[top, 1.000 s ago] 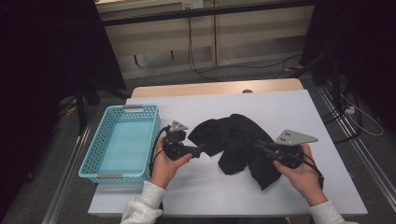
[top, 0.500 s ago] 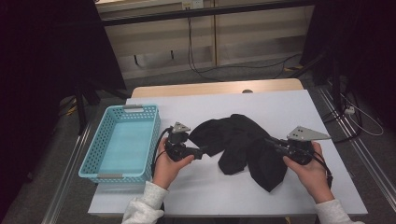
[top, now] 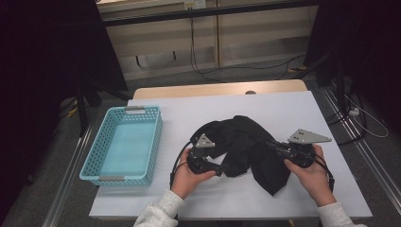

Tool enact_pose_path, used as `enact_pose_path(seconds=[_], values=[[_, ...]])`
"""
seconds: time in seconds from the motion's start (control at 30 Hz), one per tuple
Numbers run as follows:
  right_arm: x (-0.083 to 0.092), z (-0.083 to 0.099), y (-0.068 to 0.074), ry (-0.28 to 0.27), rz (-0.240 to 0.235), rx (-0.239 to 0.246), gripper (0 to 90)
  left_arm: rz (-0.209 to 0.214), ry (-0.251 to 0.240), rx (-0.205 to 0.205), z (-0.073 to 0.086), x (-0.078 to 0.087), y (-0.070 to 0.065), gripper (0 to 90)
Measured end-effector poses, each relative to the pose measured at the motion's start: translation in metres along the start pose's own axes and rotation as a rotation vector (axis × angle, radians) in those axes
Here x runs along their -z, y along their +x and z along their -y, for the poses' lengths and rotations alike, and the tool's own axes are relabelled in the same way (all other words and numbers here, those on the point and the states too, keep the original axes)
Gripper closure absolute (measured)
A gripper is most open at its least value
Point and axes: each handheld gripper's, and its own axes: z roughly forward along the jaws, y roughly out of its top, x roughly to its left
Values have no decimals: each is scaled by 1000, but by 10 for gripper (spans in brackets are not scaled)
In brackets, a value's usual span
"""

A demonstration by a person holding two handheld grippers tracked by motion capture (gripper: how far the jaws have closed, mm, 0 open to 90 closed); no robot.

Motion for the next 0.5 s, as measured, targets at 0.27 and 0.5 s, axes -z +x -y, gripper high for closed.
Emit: enact_pose_path(seconds=[0.27, 0.5], values=[[-1, 1, 1, 4, -3, 0, 843, 5, 36, -18, 6, -12, -6, 273], [-2, 1, 2, 8, -11, 9, 843, -22, 60, -50, 6, -12, -9, 603]])
